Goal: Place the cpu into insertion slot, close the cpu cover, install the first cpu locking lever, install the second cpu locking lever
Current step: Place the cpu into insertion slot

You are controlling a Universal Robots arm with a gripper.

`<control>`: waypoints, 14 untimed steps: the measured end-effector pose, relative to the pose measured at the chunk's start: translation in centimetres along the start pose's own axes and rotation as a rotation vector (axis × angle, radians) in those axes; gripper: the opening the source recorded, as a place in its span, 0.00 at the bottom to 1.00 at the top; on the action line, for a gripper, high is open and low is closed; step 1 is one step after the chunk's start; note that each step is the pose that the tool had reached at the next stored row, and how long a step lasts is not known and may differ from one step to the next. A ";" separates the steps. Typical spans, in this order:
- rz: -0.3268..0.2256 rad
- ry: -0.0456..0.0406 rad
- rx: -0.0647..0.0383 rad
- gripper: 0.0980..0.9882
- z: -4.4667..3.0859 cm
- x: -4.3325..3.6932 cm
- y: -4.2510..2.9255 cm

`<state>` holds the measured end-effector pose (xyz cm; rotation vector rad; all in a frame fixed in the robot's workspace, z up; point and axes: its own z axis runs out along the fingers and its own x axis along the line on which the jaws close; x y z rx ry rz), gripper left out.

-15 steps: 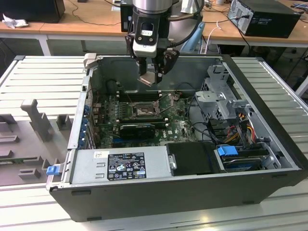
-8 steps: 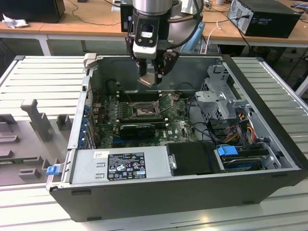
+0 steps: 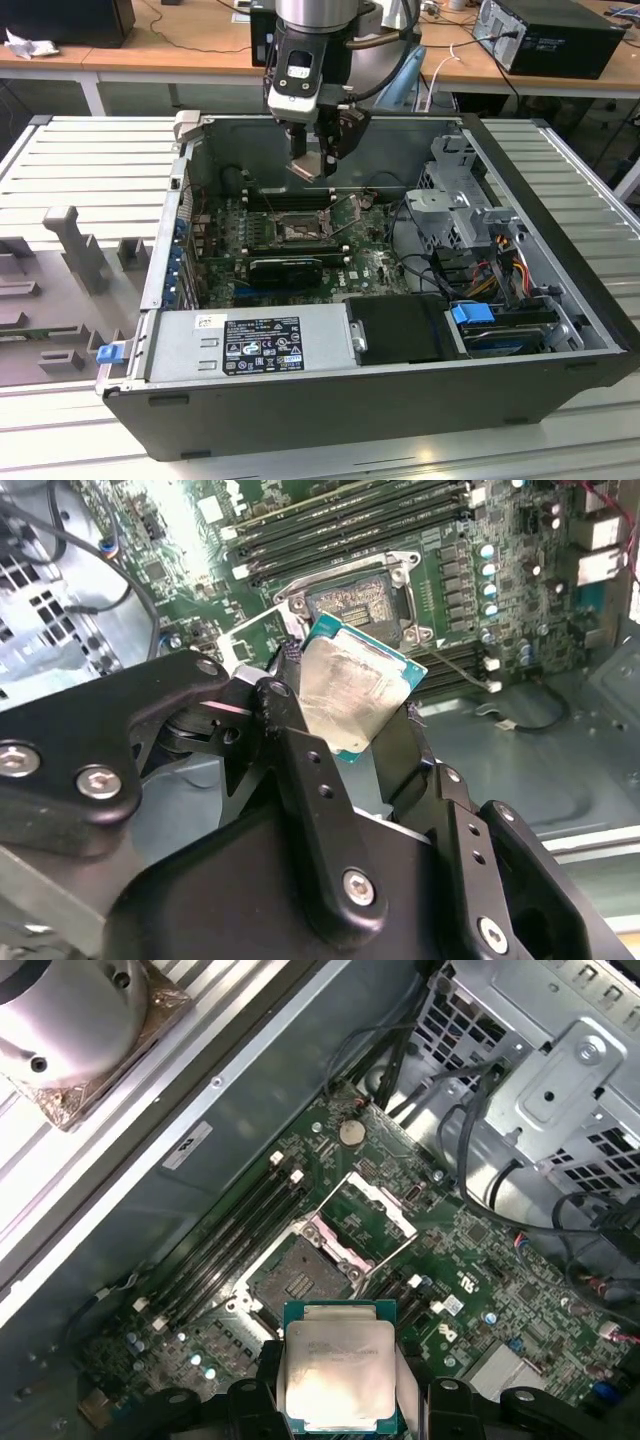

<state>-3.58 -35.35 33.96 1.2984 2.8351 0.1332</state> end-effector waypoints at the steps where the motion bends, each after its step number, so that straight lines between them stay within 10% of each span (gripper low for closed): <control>1: 0.015 -0.0013 0.000 0.48 0.01 0.00 0.00; 14: 0.146 -0.0126 -0.002 0.48 0.07 0.00 -0.01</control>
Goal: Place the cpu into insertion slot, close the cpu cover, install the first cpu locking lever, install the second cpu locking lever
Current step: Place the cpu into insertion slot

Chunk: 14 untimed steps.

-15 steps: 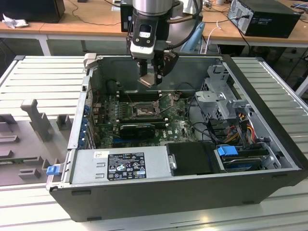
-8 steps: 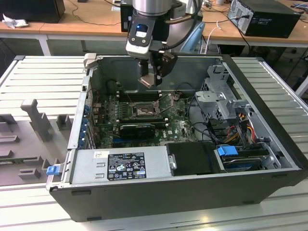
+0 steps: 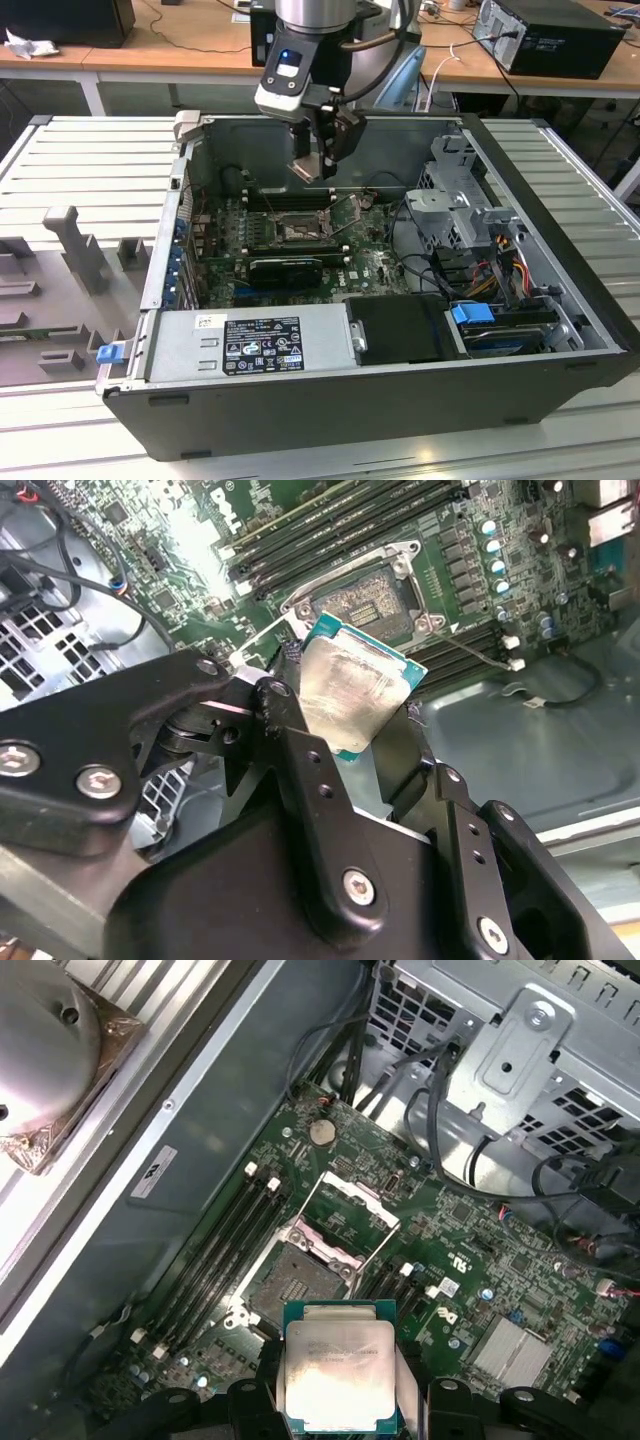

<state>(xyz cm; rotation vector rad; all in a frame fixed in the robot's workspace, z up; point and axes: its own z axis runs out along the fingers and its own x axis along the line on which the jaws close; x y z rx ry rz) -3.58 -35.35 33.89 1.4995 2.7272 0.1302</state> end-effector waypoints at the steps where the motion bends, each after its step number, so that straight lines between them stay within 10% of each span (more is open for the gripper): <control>1: 0.007 -0.0007 0.000 0.48 0.00 0.00 0.00; 14: 0.073 -0.0063 -0.001 0.48 0.05 0.00 -0.01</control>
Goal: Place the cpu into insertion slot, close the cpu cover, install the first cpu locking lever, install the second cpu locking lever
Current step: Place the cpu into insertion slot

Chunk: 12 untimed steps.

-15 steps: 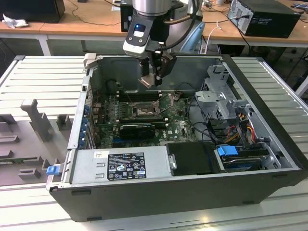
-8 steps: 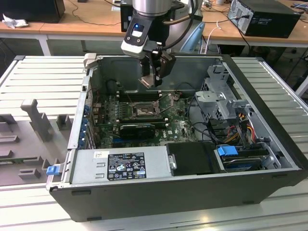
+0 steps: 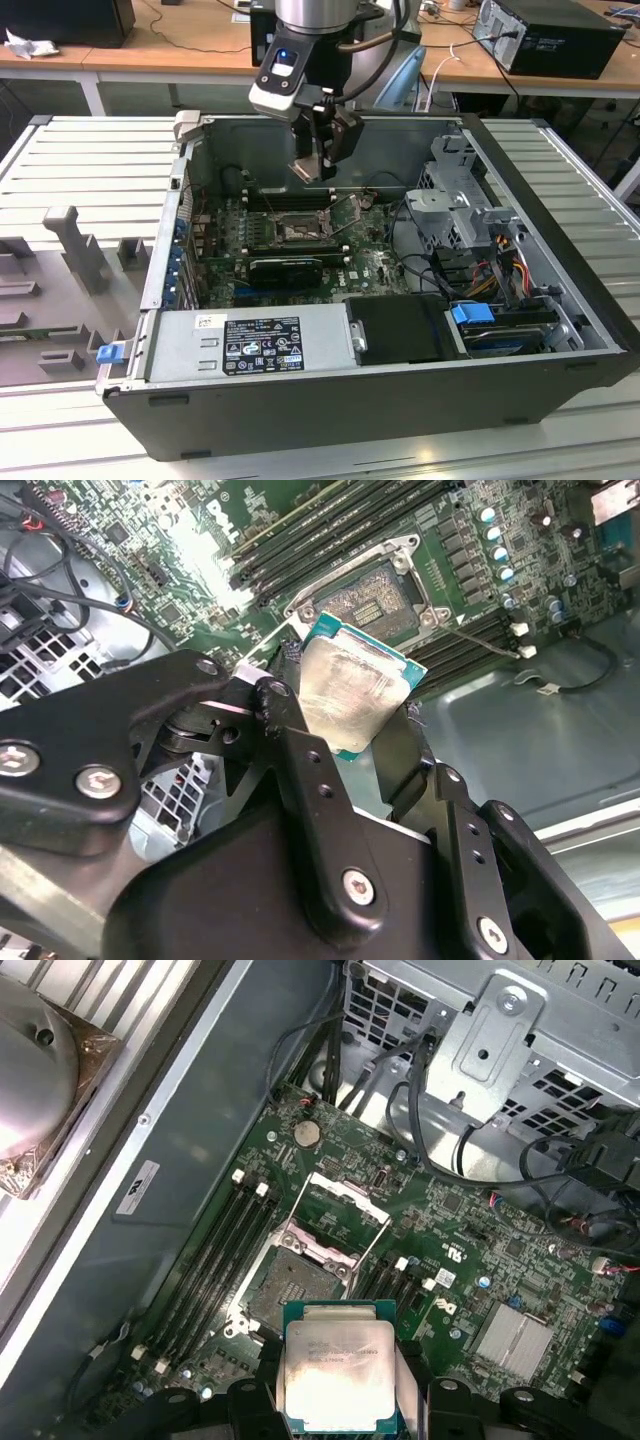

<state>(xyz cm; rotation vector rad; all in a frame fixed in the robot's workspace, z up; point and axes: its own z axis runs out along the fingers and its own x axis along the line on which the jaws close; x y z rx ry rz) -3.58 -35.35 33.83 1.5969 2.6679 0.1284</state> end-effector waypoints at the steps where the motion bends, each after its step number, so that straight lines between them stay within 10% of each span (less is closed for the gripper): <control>1: 0.003 -0.0003 0.000 0.48 0.00 0.00 0.00; 12: 0.055 -0.0048 -0.001 0.48 0.03 0.00 0.00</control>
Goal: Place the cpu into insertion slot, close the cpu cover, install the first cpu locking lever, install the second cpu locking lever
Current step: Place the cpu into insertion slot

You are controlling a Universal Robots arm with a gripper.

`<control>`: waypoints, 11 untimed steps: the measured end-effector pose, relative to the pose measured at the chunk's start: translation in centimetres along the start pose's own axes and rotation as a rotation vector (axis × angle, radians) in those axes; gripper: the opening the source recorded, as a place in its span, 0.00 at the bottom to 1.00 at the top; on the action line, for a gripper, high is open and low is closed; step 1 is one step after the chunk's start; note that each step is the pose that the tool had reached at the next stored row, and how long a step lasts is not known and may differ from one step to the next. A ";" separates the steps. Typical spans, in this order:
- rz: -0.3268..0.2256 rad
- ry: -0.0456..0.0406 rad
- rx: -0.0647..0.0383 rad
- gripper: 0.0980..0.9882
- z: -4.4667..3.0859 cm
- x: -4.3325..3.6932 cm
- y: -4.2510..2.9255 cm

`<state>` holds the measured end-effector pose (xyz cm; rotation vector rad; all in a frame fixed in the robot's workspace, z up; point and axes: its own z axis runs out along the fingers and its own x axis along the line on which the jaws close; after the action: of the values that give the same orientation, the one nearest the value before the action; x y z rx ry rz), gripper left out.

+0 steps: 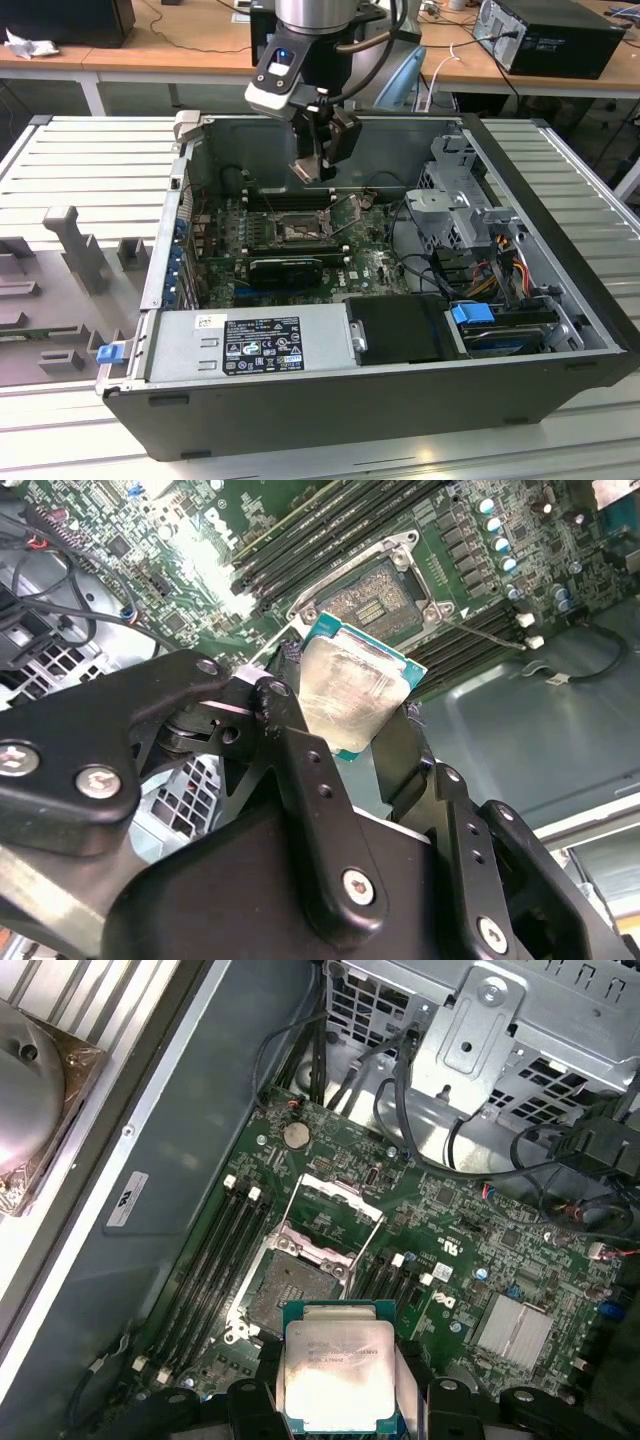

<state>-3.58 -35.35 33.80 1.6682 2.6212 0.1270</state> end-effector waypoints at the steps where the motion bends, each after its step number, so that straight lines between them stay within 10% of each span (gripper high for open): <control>1: 0.004 -0.0003 0.000 0.48 0.00 0.00 0.00; 11: 0.058 -0.0050 -0.001 0.48 0.03 0.00 0.00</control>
<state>-3.58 -35.35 33.77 1.7421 2.5700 0.1253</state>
